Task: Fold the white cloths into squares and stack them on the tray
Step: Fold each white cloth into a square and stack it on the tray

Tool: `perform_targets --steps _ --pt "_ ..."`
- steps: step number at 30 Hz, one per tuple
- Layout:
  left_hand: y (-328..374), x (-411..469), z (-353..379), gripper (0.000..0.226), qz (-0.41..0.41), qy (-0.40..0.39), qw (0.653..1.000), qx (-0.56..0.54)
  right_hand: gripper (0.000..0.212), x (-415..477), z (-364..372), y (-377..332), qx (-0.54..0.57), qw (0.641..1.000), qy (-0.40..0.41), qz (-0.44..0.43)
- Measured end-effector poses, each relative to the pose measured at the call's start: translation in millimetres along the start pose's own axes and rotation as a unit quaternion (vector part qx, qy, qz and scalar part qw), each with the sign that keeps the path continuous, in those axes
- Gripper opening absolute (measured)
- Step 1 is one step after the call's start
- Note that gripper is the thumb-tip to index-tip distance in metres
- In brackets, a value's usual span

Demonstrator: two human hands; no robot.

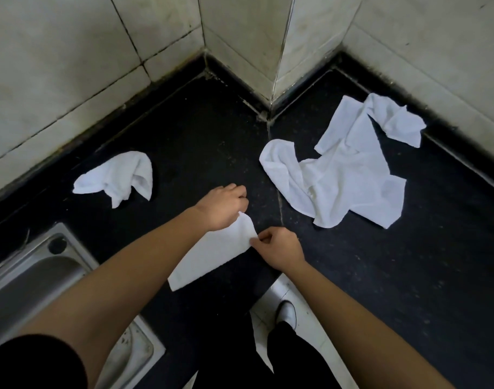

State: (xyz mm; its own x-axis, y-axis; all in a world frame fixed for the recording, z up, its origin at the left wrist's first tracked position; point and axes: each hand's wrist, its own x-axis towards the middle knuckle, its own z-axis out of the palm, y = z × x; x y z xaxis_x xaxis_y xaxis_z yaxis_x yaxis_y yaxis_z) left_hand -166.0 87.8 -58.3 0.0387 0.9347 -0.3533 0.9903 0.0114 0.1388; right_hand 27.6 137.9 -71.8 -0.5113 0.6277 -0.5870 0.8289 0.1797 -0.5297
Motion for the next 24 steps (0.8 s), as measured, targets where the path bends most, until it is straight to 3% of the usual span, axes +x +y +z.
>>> perform_targets --steps 7,12,18,21,24 --pt "-12 -27 -26 0.01 -0.172 0.02 0.968 -0.179 0.008 24 -27 -16 0.114 0.993 0.0 -0.026" --pt "-29 -52 -60 0.014 -0.219 0.127 0.943 -0.215 0.025 24 -69 -67 0.117 0.985 0.034 -0.125" --pt "-33 -84 -126 0.012 -0.195 0.384 0.886 -0.173 0.008 -3 -132 -132 0.063 0.912 0.201 -0.351" --pt "-19 -101 -134 0.011 -0.179 0.455 0.862 -0.135 0.006 -14 -142 -137 0.057 0.89 0.21 -0.4" --pt "1 -116 -102 0.011 -0.163 0.473 0.858 -0.117 0.01 -16 -129 -115 0.008 0.889 0.179 -0.421"
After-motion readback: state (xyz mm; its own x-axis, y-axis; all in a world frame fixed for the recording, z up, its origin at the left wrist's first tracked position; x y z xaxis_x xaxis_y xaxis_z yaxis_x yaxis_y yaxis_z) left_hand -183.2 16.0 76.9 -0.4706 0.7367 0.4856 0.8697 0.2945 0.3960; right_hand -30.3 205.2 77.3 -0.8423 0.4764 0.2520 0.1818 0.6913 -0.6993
